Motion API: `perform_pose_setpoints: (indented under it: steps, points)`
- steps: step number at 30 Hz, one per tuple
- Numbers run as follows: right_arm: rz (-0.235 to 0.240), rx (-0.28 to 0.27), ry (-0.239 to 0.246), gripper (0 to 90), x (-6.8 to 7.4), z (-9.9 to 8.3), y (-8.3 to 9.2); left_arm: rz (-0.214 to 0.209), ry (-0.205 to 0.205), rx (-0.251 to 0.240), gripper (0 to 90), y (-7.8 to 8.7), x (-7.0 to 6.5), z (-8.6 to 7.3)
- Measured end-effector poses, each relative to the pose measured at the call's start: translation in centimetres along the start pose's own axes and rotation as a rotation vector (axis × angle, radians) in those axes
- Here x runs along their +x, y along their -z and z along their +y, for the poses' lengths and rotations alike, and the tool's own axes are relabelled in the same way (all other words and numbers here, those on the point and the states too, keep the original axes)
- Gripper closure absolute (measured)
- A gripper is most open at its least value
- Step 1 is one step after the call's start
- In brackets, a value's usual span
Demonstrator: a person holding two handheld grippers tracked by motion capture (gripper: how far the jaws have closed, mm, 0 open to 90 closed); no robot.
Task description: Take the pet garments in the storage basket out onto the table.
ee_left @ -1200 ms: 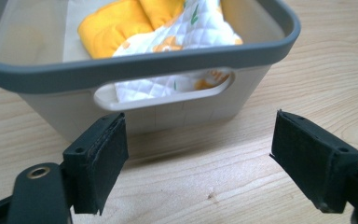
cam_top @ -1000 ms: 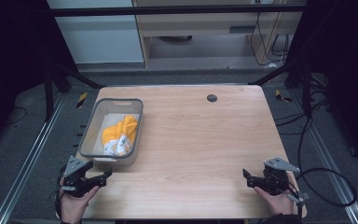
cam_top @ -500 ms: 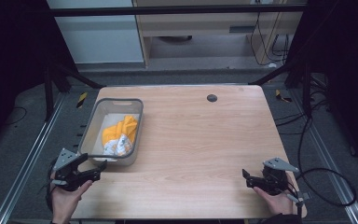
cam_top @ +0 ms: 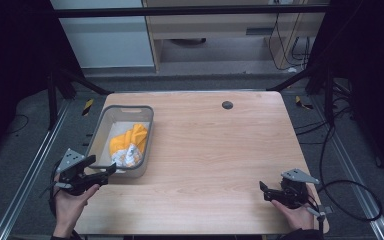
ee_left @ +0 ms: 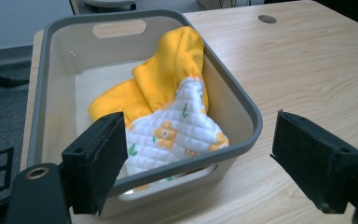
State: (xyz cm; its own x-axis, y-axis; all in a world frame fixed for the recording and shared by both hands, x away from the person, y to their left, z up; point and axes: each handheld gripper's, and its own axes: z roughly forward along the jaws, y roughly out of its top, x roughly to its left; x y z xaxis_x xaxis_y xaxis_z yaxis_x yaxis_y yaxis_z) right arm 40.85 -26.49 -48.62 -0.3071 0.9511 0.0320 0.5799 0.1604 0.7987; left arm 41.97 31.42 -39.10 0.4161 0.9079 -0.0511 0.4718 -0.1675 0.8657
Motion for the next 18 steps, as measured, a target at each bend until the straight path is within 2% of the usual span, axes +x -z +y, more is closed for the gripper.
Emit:
perform_pose_setpoints:
  steps: [18]
  points:
    - [-0.005,0.001,0.006,9.5,-0.1,-0.1,-0.1,-0.003,-0.018,0.031,17.3,-2.2,-0.1,1.9]
